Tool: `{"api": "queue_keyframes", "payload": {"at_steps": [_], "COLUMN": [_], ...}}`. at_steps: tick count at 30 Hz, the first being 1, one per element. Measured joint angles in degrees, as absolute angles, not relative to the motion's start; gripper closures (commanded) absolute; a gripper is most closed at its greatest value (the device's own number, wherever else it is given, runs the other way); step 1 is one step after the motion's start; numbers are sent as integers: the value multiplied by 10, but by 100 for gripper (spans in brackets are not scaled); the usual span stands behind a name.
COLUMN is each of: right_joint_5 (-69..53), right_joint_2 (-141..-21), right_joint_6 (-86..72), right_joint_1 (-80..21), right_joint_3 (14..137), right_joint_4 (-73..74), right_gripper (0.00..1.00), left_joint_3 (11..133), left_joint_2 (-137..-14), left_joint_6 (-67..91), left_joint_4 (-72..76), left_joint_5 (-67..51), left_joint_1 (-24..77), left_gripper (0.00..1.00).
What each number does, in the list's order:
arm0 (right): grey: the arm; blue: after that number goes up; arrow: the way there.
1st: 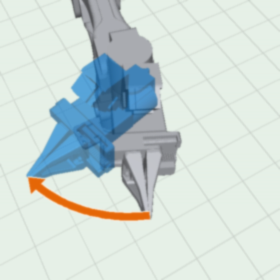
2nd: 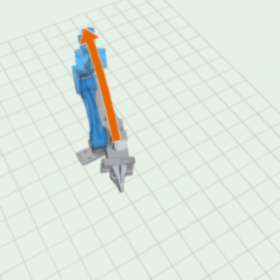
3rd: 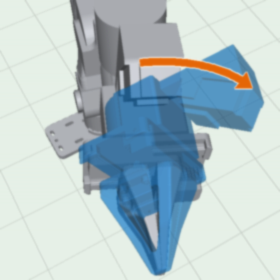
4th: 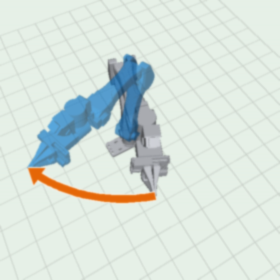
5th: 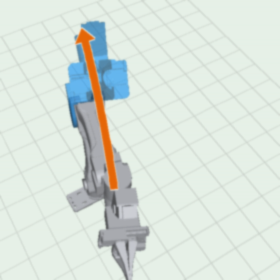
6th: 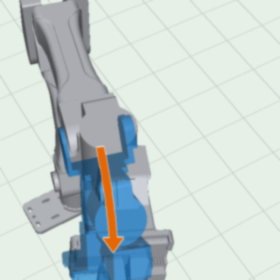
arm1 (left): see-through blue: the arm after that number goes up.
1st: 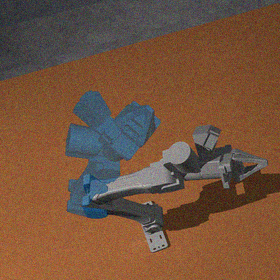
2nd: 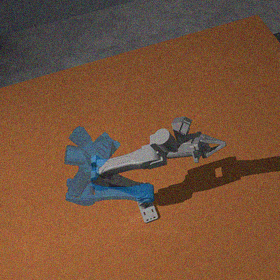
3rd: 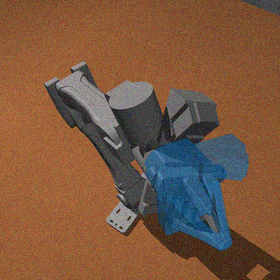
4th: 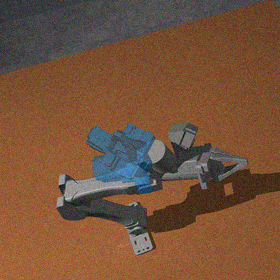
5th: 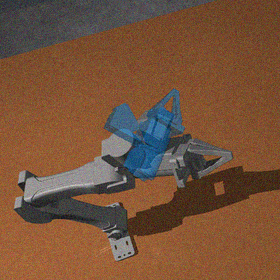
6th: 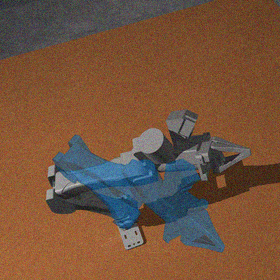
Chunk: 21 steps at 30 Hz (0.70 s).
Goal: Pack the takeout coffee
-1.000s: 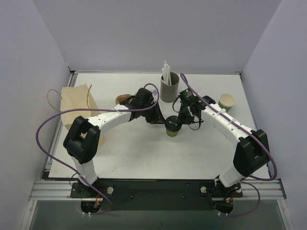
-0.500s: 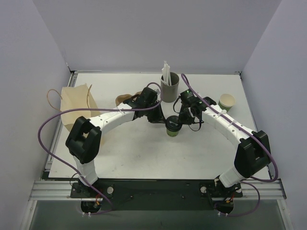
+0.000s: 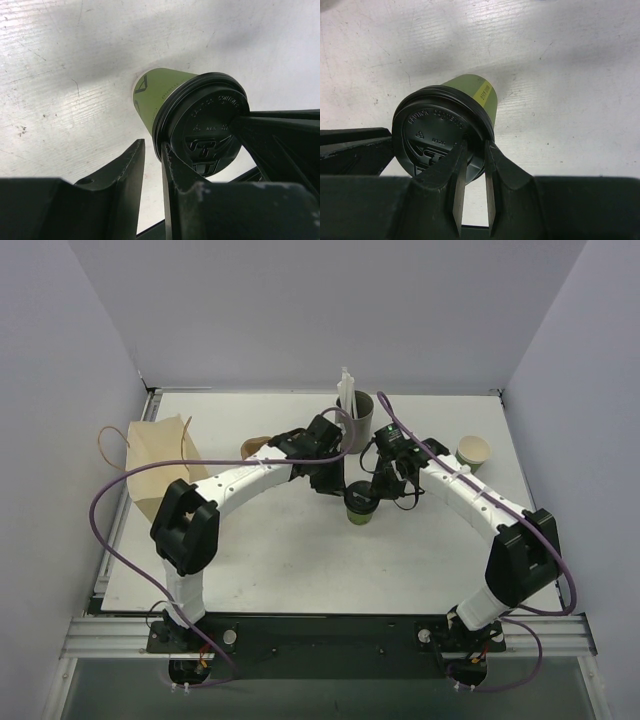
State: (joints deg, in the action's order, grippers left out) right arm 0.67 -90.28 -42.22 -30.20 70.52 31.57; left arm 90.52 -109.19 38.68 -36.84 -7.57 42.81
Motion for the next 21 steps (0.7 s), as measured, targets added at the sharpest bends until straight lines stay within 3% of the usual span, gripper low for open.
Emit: {"api": "queue_keyframes", "payload": {"at_steps": [13, 21], "right_joint_5": [-15, -22], "right_joint_2": [-918, -922], "right_joint_6": [-432, -437], "right_joint_1": [-297, -297], "right_joint_3": [726, 730], "right_joint_4": [324, 323], "right_gripper": [85, 85], "left_joint_3": [911, 834], "left_joint_2": [-1098, -1063], "left_joint_6": [356, 391], "left_joint_4": [-386, -320], "left_joint_5": [-152, -211], "left_joint_1": [400, 376], "left_gripper": [70, 69]}}
